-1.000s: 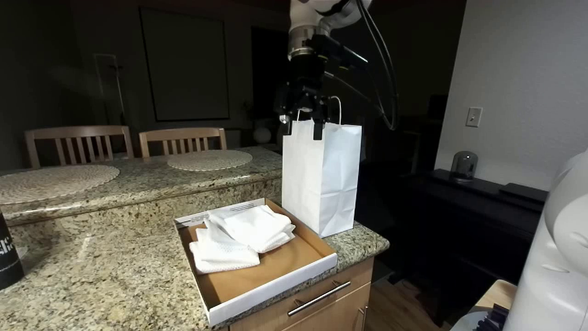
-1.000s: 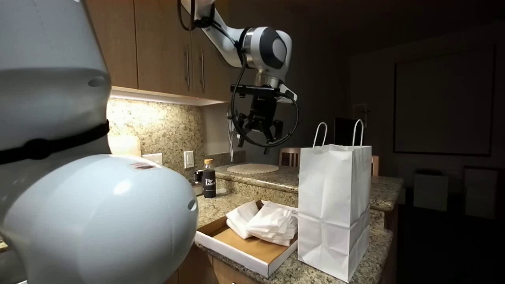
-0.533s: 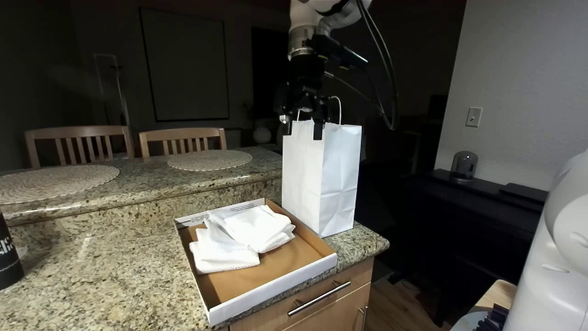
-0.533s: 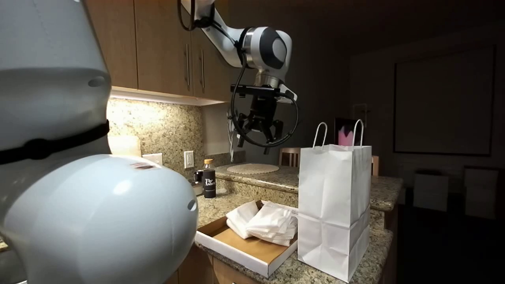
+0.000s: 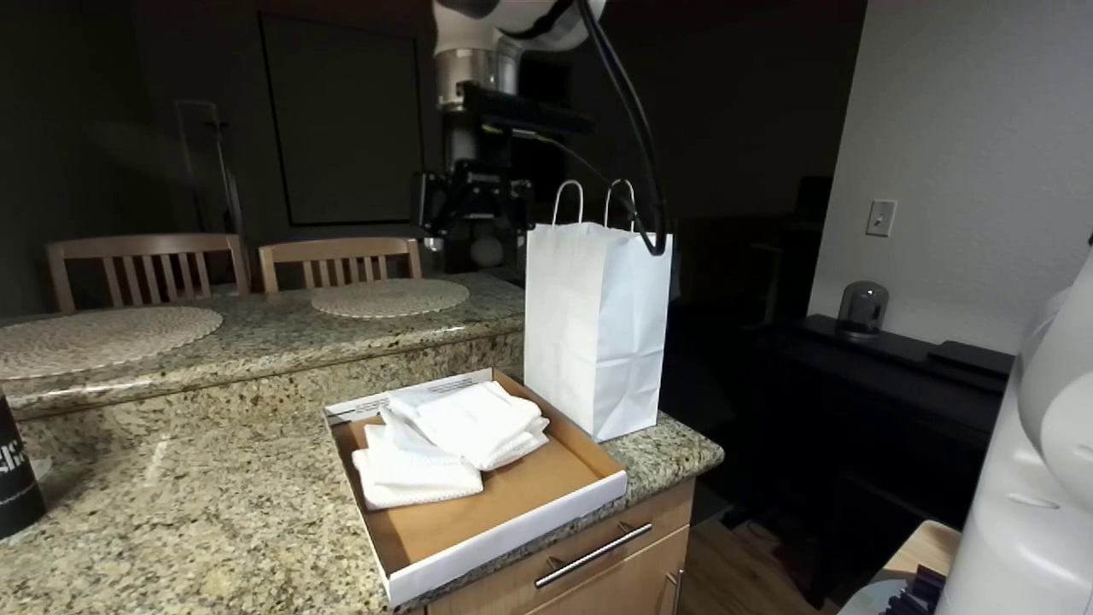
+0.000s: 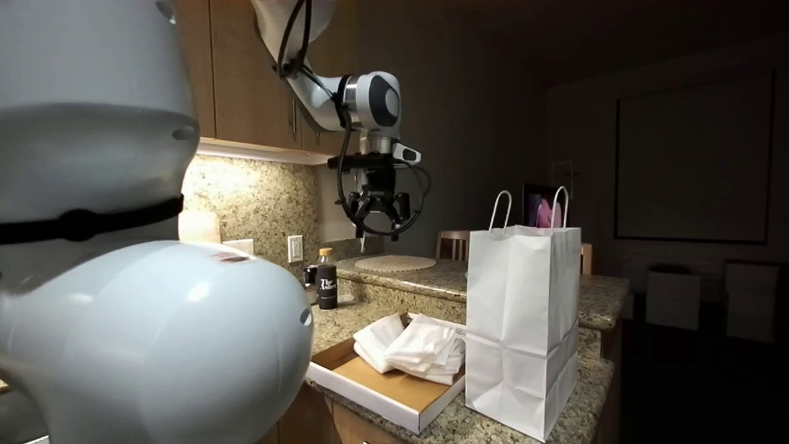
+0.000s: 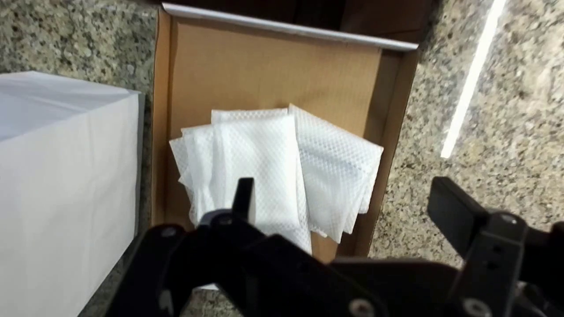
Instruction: Put the white towels inside the bag
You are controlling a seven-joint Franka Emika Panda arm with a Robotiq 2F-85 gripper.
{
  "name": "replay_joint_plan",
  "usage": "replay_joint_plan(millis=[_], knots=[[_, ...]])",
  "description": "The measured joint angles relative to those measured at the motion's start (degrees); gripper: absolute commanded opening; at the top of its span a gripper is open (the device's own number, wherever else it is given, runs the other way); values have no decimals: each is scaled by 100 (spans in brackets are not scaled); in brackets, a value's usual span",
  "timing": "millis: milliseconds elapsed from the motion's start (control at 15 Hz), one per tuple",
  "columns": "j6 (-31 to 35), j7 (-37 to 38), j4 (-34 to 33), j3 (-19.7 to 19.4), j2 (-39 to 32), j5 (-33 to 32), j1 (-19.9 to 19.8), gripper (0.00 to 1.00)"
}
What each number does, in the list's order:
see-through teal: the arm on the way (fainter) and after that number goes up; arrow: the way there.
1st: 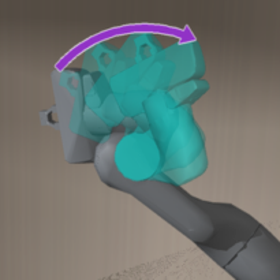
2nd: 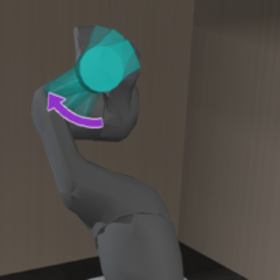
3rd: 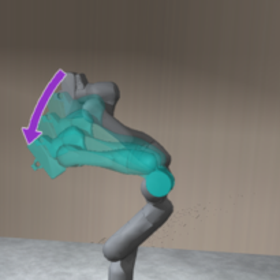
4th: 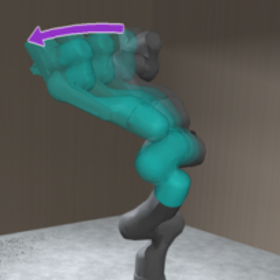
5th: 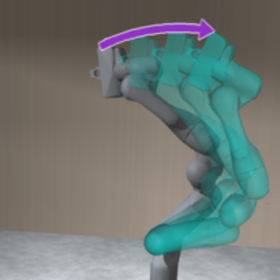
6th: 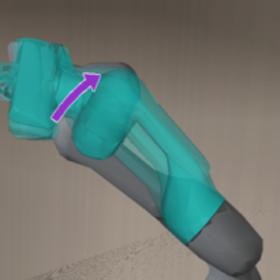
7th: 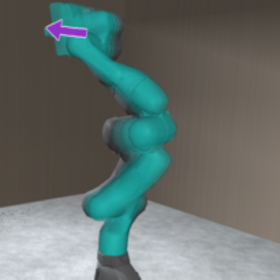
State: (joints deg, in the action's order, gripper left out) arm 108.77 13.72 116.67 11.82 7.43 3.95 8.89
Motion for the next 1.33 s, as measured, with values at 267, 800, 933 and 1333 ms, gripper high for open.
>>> replay_joint_plan(millis=[267, 800, 933, 1333], knots=[[221, 1188, -283, 324, -797, -1123, 222, 100], [466, 2549, -555, -121, -2319, -1946, 530, 100], [602, 2667, -641, -270, -2558, -1947, 577, 100], [815, 3271, -802, -589, -3125, -2133, 933, 100]])
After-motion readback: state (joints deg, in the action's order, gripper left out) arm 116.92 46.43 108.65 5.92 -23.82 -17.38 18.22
